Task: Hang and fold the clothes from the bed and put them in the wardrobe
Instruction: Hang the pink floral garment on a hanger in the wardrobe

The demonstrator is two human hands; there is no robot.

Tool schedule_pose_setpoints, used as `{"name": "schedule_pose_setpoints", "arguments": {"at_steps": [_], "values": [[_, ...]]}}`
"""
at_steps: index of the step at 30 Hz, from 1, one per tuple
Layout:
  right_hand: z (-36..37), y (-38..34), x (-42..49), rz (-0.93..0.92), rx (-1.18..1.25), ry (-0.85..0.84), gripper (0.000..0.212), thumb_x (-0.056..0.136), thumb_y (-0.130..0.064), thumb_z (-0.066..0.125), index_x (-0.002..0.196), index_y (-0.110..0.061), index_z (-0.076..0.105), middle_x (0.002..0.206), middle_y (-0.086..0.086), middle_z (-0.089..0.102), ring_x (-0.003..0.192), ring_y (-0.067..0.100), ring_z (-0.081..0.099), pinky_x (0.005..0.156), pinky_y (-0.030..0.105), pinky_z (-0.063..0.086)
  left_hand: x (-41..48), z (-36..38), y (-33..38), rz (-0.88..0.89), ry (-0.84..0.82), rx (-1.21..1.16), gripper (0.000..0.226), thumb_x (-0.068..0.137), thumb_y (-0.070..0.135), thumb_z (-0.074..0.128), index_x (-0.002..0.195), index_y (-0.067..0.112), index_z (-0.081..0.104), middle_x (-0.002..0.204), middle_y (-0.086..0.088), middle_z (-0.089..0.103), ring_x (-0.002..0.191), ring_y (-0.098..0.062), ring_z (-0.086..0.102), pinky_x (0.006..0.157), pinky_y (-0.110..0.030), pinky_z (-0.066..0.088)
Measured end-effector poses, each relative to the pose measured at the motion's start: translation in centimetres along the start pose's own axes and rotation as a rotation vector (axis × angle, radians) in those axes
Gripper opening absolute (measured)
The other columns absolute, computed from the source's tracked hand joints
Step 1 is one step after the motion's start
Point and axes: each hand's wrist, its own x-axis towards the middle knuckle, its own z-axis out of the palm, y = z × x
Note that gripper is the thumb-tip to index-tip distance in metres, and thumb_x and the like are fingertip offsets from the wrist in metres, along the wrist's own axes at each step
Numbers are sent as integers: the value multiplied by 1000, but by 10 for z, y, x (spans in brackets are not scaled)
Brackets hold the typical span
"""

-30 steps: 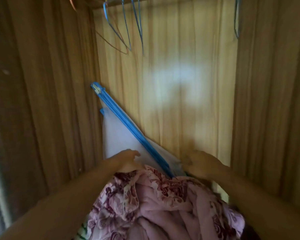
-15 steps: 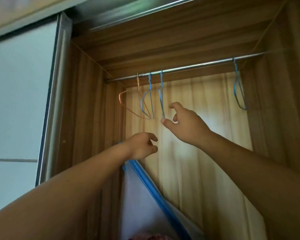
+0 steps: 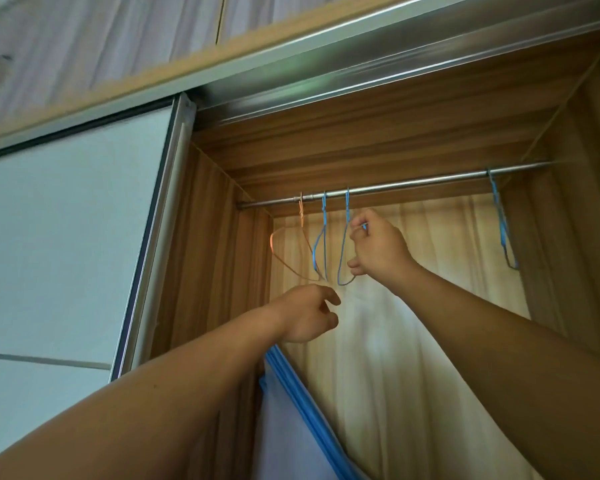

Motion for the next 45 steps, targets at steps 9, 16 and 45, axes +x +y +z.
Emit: {"name": "schedule_pose_setpoints", "arguments": {"at_steps": [9,16,45], "values": [[-15,-8,17,-102,-11,168,18,92,-17,39,99,-24,54,94,11,66,84,39,66,77,56,57,3,8,-13,19,10,-100,41,97,22,52,139,20,55,107,8,64,90,-10,61,75,-17,44],[-44,-16,12,-178,-286,262,24,94,-30,30,103,-33,51,83,5,67,74,33,65,70,46,57,4,20,-10,53,-8,-115,41,97,24,52,138,21,57,103,11,62,86,-8,57,76,-18,41],[-98,-33,-19,-149,-550,505,37,95,-44,30,91,-19,58,76,8,68,72,34,67,69,47,58,16,84,-4,125,-7,-542,33,97,27,56,130,22,59,107,8,59,80,-6,56,72,-20,43]]}}
